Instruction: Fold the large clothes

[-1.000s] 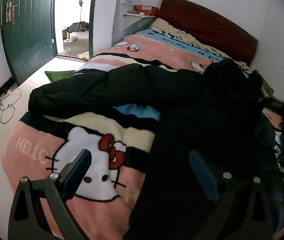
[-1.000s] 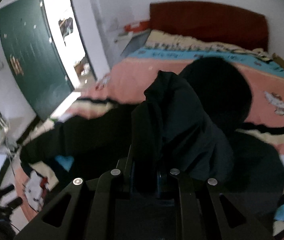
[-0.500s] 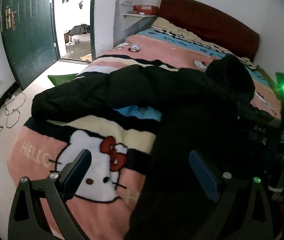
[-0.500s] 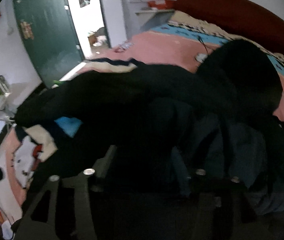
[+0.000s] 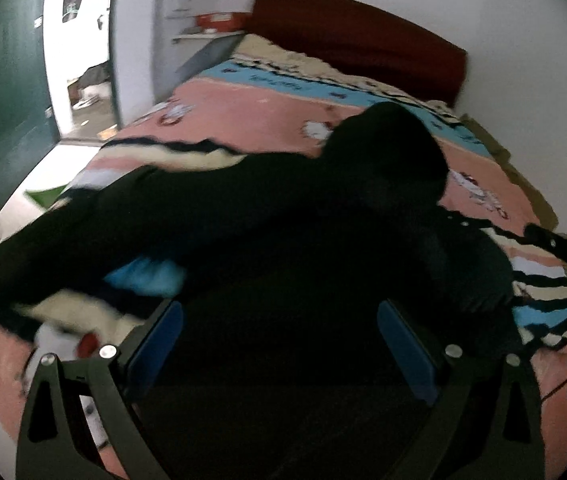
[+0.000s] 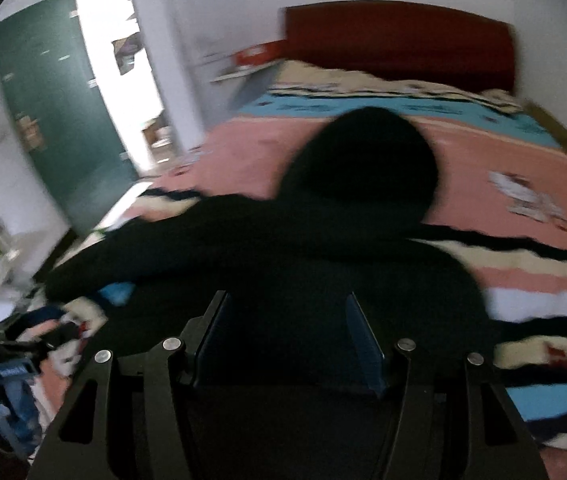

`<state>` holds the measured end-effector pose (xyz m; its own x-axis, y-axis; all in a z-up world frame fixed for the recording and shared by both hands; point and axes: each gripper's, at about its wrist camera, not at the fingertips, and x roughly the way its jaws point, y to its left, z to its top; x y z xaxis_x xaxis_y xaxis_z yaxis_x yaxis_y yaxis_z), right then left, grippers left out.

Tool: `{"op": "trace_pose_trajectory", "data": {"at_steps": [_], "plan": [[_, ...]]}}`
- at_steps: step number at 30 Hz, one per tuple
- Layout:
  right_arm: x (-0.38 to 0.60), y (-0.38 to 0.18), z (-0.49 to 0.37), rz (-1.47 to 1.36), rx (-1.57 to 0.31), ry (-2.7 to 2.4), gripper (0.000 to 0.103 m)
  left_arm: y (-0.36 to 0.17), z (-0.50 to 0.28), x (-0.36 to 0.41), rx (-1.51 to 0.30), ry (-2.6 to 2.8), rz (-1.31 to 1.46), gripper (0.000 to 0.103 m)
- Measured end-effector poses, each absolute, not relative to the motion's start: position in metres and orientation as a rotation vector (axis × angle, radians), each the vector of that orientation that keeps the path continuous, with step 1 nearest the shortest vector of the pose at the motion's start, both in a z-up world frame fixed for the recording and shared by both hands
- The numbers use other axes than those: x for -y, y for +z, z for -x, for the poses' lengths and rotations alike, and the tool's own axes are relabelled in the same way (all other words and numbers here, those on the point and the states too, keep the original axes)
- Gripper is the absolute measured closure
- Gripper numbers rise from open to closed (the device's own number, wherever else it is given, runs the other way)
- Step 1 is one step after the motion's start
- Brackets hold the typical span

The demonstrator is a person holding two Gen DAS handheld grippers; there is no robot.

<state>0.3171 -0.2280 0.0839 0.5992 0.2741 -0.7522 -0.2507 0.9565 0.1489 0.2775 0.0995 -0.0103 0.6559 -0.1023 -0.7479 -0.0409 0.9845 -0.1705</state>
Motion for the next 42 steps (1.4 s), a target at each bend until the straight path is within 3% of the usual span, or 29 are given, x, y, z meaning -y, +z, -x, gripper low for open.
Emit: {"op": "trace_pose_trajectory", "data": {"at_steps": [10, 17, 21, 26, 31, 37, 42], "plan": [[0.317, 0.031, -0.366, -0.087, -0.943, 0.067, 0.044, -0.048, -0.385, 0.009, -0.889, -0.127, 0.037, 0.004], [0.337, -0.045, -0.38, -0.125, -1.034, 0.029, 0.044, -0.128, -0.413, -0.002, -1.052, -0.072, 0.025, 0.004], [0.336, -0.075, -0.38, -0.14, -1.073, 0.05, 0.043, -0.133, -0.416, -0.006, -1.052, -0.066, 0.057, 0.003], [0.327, -0.071, -0.38, -0.068, -1.098, 0.003, 0.042, -0.113, -0.403, -0.009, -0.997, -0.029, 0.04, 0.003], [0.312, -0.03, -0.356, -0.041, -1.015, 0.022, 0.042, -0.085, -0.388, -0.016, -0.917, -0.004, 0.006, 0.003], [0.293, -0.051, -0.349, -0.031, -1.066, 0.059, 0.041, -0.129, -0.399, -0.011, -1.05, -0.021, -0.012, 0.003], [0.293, -0.061, -0.351, -0.025, -1.088, 0.047, 0.041, -0.123, -0.397, -0.015, -1.028, -0.018, 0.024, 0.003]]}}
